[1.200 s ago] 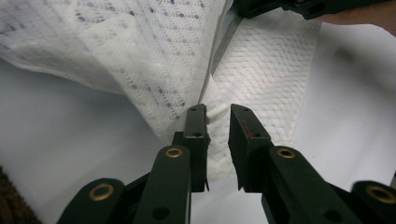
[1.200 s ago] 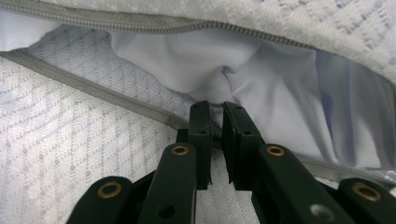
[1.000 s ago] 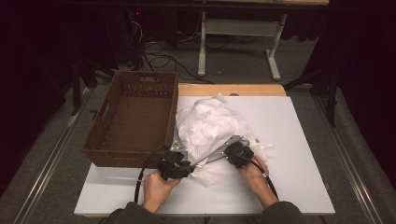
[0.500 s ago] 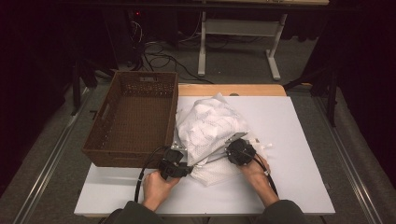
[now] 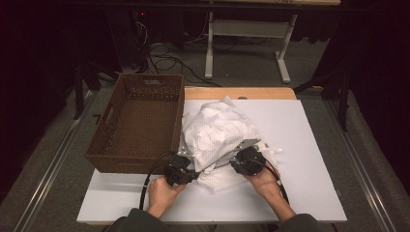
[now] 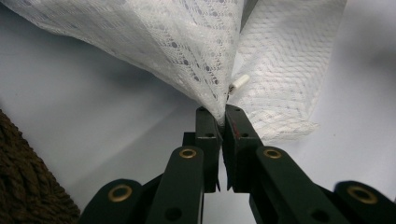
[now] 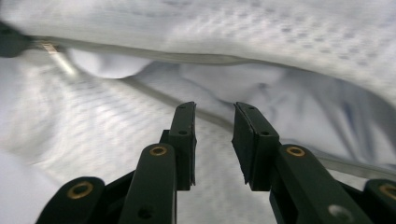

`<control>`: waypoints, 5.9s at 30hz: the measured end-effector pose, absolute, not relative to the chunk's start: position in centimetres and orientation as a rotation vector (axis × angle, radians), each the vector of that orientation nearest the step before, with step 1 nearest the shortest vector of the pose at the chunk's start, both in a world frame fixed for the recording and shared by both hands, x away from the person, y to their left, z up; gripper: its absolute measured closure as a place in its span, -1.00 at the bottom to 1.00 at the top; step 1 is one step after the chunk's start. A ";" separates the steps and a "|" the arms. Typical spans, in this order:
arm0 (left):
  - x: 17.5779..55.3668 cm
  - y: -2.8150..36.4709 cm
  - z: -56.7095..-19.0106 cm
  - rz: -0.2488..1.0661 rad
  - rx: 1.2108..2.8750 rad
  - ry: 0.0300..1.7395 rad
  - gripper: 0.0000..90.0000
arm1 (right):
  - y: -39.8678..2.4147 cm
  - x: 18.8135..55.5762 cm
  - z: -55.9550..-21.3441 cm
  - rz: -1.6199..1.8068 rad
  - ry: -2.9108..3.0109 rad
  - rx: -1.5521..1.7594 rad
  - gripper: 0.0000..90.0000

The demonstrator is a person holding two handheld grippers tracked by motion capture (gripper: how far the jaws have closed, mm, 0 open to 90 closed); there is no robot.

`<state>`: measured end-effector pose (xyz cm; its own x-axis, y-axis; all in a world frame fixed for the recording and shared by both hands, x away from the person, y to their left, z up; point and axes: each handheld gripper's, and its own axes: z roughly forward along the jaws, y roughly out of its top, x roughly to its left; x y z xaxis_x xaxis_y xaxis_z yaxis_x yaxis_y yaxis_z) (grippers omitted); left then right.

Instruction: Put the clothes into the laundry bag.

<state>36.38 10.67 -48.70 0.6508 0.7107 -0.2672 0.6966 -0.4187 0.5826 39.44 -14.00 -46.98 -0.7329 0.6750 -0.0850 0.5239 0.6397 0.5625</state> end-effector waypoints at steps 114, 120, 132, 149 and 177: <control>36.6 10.4 -49.0 0.037 2.229 1.088 0.91 | -8.0 38.1 -49.5 0.792 2.761 0.713 0.93; 36.8 10.4 -49.1 0.035 2.237 1.098 0.90 | -8.5 38.1 -49.6 0.782 2.754 0.741 0.93; 36.8 10.5 -49.3 0.019 2.234 1.107 0.90 | -9.0 38.3 -50.0 0.777 2.726 0.760 0.93; 36.8 9.8 -49.8 0.037 2.243 1.086 0.70 | -10.1 38.6 -50.1 0.804 2.720 0.835 0.93; 37.1 9.5 -50.3 0.013 2.259 1.109 0.90 | -11.7 38.9 -50.0 0.811 2.716 0.867 0.93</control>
